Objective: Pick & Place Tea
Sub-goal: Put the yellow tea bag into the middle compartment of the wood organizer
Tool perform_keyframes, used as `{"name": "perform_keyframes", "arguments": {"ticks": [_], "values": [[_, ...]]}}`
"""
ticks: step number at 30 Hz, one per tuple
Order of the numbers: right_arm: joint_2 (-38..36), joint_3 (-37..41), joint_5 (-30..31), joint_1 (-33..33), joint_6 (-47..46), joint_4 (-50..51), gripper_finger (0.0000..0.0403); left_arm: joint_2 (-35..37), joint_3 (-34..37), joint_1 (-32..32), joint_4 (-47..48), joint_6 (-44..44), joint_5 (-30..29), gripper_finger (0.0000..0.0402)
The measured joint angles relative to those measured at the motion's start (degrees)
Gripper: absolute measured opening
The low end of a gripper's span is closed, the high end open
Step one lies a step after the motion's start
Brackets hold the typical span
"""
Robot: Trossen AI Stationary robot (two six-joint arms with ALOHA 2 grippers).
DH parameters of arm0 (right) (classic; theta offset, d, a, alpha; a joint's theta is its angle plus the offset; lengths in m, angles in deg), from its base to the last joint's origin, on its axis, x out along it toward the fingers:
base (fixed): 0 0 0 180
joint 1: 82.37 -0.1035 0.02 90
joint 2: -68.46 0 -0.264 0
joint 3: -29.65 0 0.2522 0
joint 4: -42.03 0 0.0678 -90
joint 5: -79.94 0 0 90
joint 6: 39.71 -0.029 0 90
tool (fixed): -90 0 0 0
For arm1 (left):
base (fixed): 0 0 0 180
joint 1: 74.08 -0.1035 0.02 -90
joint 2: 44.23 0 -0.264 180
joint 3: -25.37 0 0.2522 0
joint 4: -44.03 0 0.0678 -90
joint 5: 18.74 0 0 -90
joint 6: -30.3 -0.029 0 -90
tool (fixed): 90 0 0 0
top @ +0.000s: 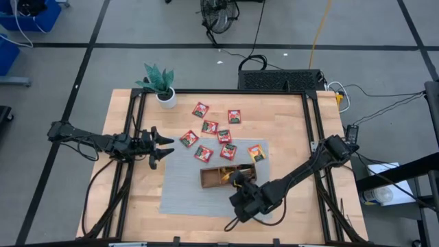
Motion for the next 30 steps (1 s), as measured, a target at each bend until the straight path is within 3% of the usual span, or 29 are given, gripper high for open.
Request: {"name": "perform_keyframes", "arguments": {"ticks": [13, 18, 23, 30], "values": [[0.00, 0.04, -5.57, 1.42, 0.20, 3.93, 0.0013, 0.00, 0.00, -0.02, 0.00, 0.00, 0.00, 0.0205], [0.00, 0.04, -5.55, 1.96, 0.18, 3.96, 0.0027, 0.00, 0.00, -0.01, 0.00, -0.01, 0.00, 0.0205], [0.00, 0.04, -0.94, 2.43, -0.71, 3.94, 0.0021, 0.00, -0.01, -0.01, 0.01, 0.00, 0.00, 0.0205], [0.00, 0.04, -4.26, 2.32, -0.87, 4.01, 0.0011, 0.00, -0.01, 0.00, 0.01, 0.00, 0.00, 0.0205]]}}
